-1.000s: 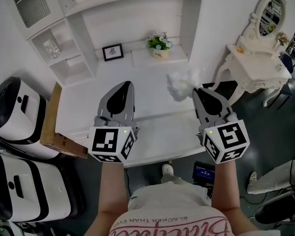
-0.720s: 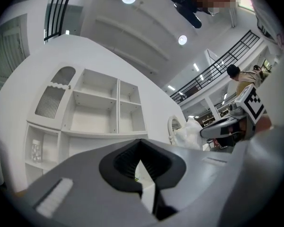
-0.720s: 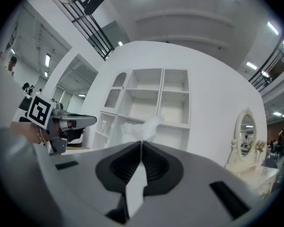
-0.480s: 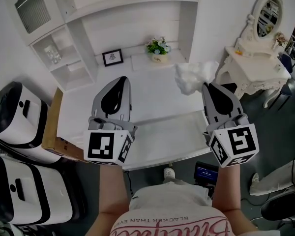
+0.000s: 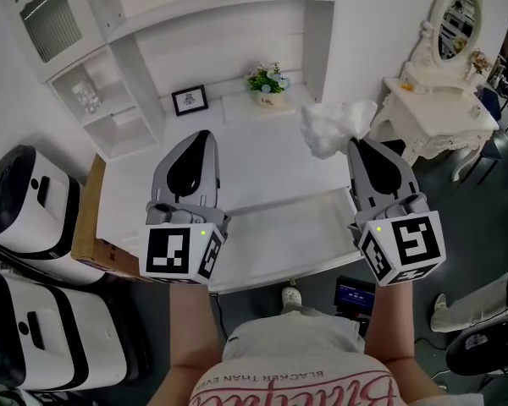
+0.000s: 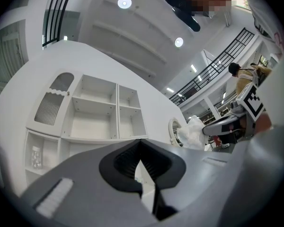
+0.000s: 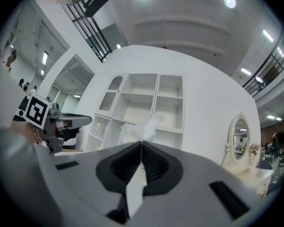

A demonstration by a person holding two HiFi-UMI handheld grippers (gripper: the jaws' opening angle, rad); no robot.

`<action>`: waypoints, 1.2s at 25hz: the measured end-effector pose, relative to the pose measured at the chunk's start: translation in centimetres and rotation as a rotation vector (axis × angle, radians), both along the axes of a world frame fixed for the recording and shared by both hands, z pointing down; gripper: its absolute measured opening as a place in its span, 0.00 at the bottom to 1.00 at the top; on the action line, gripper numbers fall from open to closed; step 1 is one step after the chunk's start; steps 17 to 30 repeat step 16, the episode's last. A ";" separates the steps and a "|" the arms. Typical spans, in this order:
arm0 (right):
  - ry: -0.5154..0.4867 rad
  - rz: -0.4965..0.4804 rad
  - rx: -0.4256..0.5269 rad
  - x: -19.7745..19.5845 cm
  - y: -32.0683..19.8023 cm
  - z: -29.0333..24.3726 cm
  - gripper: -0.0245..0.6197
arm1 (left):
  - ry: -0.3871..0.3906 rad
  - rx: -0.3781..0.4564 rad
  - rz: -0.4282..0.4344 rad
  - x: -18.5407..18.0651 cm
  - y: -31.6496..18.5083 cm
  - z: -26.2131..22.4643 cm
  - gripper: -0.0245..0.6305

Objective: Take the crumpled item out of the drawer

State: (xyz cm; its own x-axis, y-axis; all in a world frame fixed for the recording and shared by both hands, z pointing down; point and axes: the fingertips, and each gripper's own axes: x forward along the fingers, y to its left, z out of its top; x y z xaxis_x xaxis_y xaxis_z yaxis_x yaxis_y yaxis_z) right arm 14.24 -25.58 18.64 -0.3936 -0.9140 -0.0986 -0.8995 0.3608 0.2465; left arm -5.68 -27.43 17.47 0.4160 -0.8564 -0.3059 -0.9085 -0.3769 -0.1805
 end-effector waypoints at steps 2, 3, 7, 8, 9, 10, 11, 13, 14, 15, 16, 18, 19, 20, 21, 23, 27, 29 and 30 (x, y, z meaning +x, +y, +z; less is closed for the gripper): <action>-0.001 0.001 0.000 0.0 0.0 -0.1 0.06 | 0.001 -0.002 -0.002 -0.1 -0.1 0.0 0.05; -0.001 0.001 0.000 0.0 0.0 -0.1 0.06 | 0.002 -0.003 -0.002 -0.1 -0.1 0.0 0.05; 0.004 0.005 0.002 0.0 0.1 -0.1 0.06 | 0.001 -0.004 0.001 -0.1 -0.1 0.1 0.05; 0.004 0.007 0.003 0.0 0.1 0.0 0.06 | 0.000 -0.005 0.002 -0.1 -0.1 0.2 0.05; 0.004 0.008 0.003 -0.1 0.1 0.0 0.06 | -0.001 -0.006 0.003 -0.1 -0.1 0.2 0.05; 0.003 0.008 0.003 -0.1 0.1 0.0 0.06 | -0.002 -0.006 0.003 -0.1 -0.1 0.2 0.05; 0.003 0.008 0.002 -0.1 0.1 0.0 0.06 | -0.002 -0.007 0.004 -0.1 -0.1 0.3 0.05; 0.002 0.009 0.002 0.0 0.1 0.0 0.06 | -0.003 -0.008 0.004 -0.1 -0.2 0.3 0.05; 0.001 0.009 0.002 0.0 0.1 0.1 0.06 | -0.004 -0.008 0.004 -0.1 -0.2 0.3 0.05; -0.001 0.010 0.003 0.1 0.0 0.1 0.06 | -0.005 -0.008 0.004 0.0 -0.3 0.3 0.05; -0.002 0.011 0.004 0.2 0.0 0.2 0.06 | -0.005 -0.008 0.004 0.0 -0.3 0.3 0.05; -0.002 0.011 0.004 0.2 0.0 0.2 0.06 | -0.005 -0.008 0.004 0.0 -0.3 0.3 0.05; -0.002 0.011 0.004 0.2 0.0 0.2 0.06 | -0.005 -0.008 0.004 0.0 -0.3 0.3 0.05; -0.002 0.011 0.004 0.2 0.0 0.2 0.06 | -0.005 -0.008 0.004 0.0 -0.3 0.3 0.05; -0.002 0.011 0.004 0.2 0.0 0.2 0.06 | -0.005 -0.008 0.004 0.0 -0.3 0.3 0.05; -0.002 0.011 0.004 0.2 0.0 0.2 0.06 | -0.005 -0.008 0.004 0.0 -0.3 0.3 0.05; -0.002 0.011 0.004 0.2 0.0 0.2 0.06 | -0.005 -0.008 0.004 0.0 -0.3 0.3 0.05; -0.002 0.011 0.004 0.2 0.0 0.2 0.06 | -0.005 -0.008 0.004 0.0 -0.3 0.3 0.05; -0.002 0.011 0.004 0.2 0.0 0.2 0.06 | -0.005 -0.008 0.004 0.0 -0.3 0.3 0.05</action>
